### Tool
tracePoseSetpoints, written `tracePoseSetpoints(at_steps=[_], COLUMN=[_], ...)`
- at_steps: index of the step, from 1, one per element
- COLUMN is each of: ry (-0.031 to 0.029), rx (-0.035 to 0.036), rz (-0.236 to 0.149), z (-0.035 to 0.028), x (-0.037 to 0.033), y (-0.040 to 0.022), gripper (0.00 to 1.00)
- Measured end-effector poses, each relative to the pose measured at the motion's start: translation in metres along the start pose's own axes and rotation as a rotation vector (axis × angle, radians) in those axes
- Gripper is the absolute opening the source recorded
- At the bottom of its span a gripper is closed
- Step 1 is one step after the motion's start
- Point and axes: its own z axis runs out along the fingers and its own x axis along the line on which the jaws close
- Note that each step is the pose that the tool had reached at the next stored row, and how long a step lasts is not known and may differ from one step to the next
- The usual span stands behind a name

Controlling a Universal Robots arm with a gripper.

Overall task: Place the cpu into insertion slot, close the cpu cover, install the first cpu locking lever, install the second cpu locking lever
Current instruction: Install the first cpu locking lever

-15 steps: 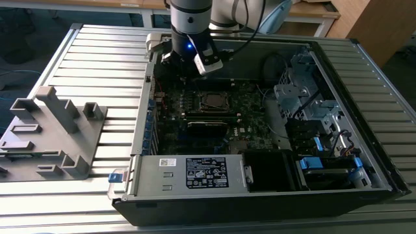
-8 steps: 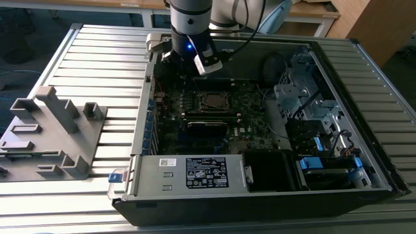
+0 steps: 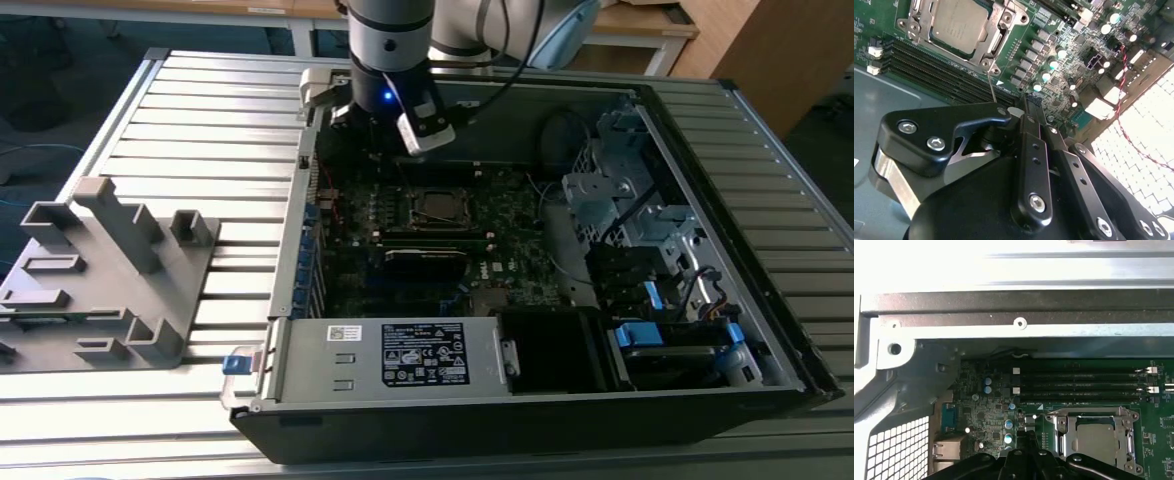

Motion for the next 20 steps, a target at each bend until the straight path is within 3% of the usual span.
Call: tracePoseSetpoints(at_steps=[1,4,6,9,10,12,16,18,19,20], ry=[0.0000,-0.0003,-0.0007,-0.0016,-0.0016,-0.0013,-0.0012,-0.0008,-0.0005,-0.0003], rx=[-0.0004,-0.0159,-0.0177,-0.0359,-0.0372,-0.0566,-0.0639,-0.0889,-0.0988,-0.1039], rz=[0.000,-0.001,-0.001,-0.001,-0.001,-0.001,-0.002,-0.002,-0.002,-0.002], z=[0.0000,0.0000,0.0000,0.0000,0.0000,0.0001,0.0000,0.0001,0.0000,0.0000], x=[0.0006,0.0020,0.0024,0.0040,0.0041,0.0051,0.0053,0.0053,0.0053,0.0053], y=[-0.0001,-0.0002,-0.0002,-0.0003,-0.0003,-0.0003,-0.0003,-0.0003,-0.0003,-0.0003], gripper=[0.11,0.11,0.11,0.11,0.11,0.11,0.11,0.11,0.11,0.11])
